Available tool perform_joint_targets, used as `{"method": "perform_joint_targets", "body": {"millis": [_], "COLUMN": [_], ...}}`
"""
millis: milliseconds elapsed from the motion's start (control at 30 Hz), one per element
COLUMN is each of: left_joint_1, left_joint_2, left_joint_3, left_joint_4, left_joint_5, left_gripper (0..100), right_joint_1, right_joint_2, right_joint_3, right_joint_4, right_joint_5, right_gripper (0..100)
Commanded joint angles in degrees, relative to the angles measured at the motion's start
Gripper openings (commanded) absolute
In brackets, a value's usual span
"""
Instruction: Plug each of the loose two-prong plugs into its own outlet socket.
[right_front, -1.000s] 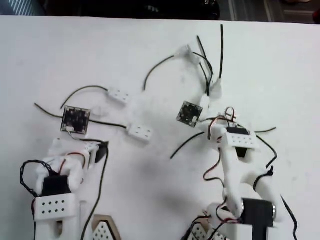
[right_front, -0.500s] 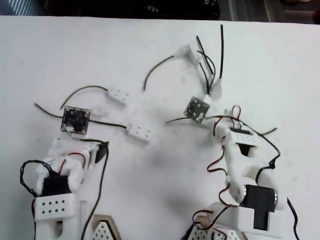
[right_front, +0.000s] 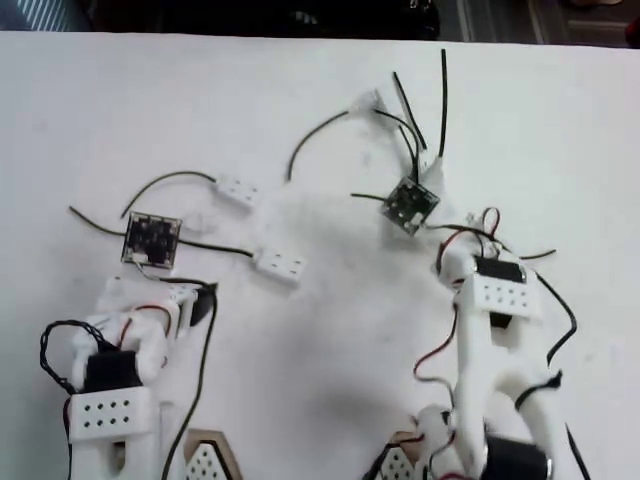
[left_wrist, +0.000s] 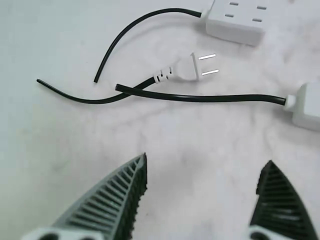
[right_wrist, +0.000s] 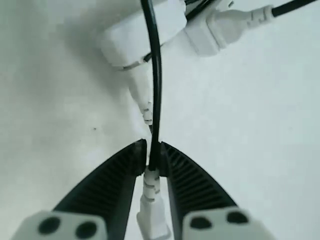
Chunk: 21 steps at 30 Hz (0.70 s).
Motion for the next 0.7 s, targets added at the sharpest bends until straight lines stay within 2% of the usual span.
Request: {"method": "perform_joint_targets", "body": {"millis": [0,200,333,500,667], "left_joint_1": [0.57,0.57,0.57,0.57,0.57], "left_joint_2": [-0.75,-0.75,-0.75,-0.75,-0.75], "left_joint_3": [-0.18,-0.18,-0.18,-0.18,-0.18], "left_joint_4": [-0.88,-0.79,-0.79,-0.79,-0.79], "left_joint_5": [-0.35,-0.35,-0.35,-0.35,-0.35], "left_gripper": [34,34,34,34,34], "right_joint_1": [-3.12,-8.4,-11.65,-15.16,-15.6], "right_joint_2": [-7.34,-12.35,-9.36,-0.04,10.24], "right_joint_3": [-1.23,-1.14,-1.14,-3.08,-10.29], "right_joint_4": [6.46,17.71,19.91,20.18,24.04], "right_joint_5": [-4.31,-18.55,-27.96,-35.87,-41.23], "right_gripper": [1.9,1.9,2.1,2.6,14.2]}}
